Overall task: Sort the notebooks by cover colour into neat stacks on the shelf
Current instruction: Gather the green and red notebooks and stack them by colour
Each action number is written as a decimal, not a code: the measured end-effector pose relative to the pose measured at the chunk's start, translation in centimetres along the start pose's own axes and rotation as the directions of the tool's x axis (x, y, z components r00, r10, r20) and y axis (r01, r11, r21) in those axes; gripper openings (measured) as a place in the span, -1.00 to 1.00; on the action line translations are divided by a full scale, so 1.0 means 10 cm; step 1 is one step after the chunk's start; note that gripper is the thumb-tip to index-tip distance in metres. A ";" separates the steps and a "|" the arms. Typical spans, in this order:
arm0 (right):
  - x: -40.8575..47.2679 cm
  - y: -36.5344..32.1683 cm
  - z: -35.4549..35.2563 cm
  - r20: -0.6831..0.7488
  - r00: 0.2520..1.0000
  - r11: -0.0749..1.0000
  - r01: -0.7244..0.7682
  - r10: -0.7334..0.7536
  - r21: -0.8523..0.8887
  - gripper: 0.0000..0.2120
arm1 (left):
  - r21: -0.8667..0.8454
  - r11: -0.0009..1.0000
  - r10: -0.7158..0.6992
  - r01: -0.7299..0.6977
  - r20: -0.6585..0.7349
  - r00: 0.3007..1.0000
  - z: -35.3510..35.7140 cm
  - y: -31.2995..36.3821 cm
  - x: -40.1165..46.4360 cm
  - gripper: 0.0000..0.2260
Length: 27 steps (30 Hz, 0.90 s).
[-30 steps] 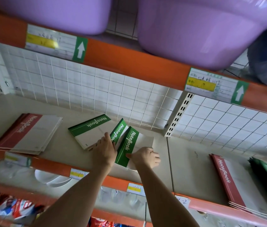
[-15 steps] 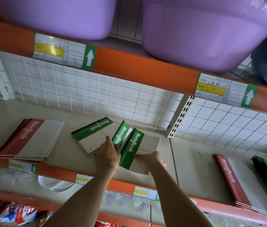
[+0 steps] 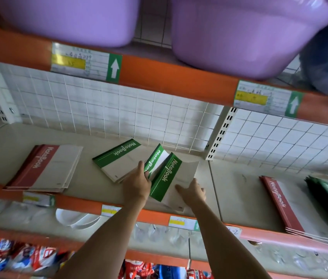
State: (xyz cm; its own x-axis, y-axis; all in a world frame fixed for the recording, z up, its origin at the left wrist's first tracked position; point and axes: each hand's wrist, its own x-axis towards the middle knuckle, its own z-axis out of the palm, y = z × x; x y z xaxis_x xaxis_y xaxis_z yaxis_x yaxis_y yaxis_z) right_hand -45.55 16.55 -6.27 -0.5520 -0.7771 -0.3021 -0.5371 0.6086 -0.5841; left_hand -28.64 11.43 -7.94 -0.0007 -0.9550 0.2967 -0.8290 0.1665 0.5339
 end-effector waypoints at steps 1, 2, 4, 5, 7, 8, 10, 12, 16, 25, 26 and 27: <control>0.03 0.07 0.02 0.022 1.000 0.996 0.010 -0.012 0.094 -0.47 | 0.006 1.000 -0.001 0.001 -0.007 1.000 -0.02 0.01 -0.01 -0.85; 0.08 0.16 0.01 0.029 0.999 0.981 0.032 -0.038 0.193 -0.46 | 0.001 1.000 -0.008 0.008 -0.008 1.000 -0.04 0.03 -0.02 -0.82; 0.12 0.27 -0.07 0.069 0.995 0.921 0.039 -0.071 0.388 -0.52 | -0.055 0.997 -0.057 0.057 0.009 0.998 -0.08 0.14 -0.04 -0.77; 0.07 0.27 -0.15 0.086 0.992 0.887 0.045 -0.095 0.460 -0.57 | -0.085 0.993 -0.084 0.086 0.027 0.996 -0.10 0.21 -0.06 -0.76; 0.00 0.29 -0.28 0.105 0.988 0.858 0.043 -0.112 0.511 -0.61 | -0.127 0.987 -0.090 0.095 0.047 0.995 -0.10 0.36 -0.08 -0.77; 0.01 0.32 -0.32 0.100 0.990 0.861 0.039 -0.103 0.507 -0.57 | -0.133 0.988 -0.073 0.079 0.050 0.996 -0.10 0.43 -0.07 -0.78; 0.13 0.43 -0.38 0.022 0.998 0.883 0.035 -0.051 0.469 -0.44 | -0.134 0.990 -0.032 0.037 0.039 0.999 -0.12 0.63 -0.03 -0.78; 0.08 0.45 -0.60 -0.066 0.998 0.873 0.034 -0.002 0.487 -0.48 | -0.124 0.992 0.019 -0.013 0.050 0.999 -0.14 0.88 0.02 -0.77; -0.25 0.63 -1.19 -0.181 0.981 0.905 0.017 0.066 0.425 -0.58 | -0.144 0.986 0.092 -0.080 0.077 0.993 -0.14 1.50 0.03 -0.79; -0.28 1.76 -2.46 -0.450 0.879 0.866 0.094 0.160 0.491 -0.47 | -0.214 0.972 0.142 -0.100 0.192 0.971 0.35 3.00 -0.47 -0.84; -0.26 1.89 -2.59 -0.470 0.866 0.865 0.096 0.171 0.493 -0.49 | -0.215 0.971 0.152 -0.107 0.203 0.967 0.42 3.15 -0.53 -0.86; -0.27 2.00 -2.72 -0.471 0.865 0.865 0.093 0.175 0.493 -0.55 | -0.220 0.969 0.163 -0.116 0.209 0.964 0.49 3.28 -0.59 -0.88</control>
State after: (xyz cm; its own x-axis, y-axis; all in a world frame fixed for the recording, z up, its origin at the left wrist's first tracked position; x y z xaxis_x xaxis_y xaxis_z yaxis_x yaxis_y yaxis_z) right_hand -72.18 35.16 3.29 -0.8716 -0.4901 -0.0091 -0.2014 0.3749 -0.9049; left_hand -58.56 21.34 3.91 -0.2529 -0.9450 0.2074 -0.6799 0.3262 0.6568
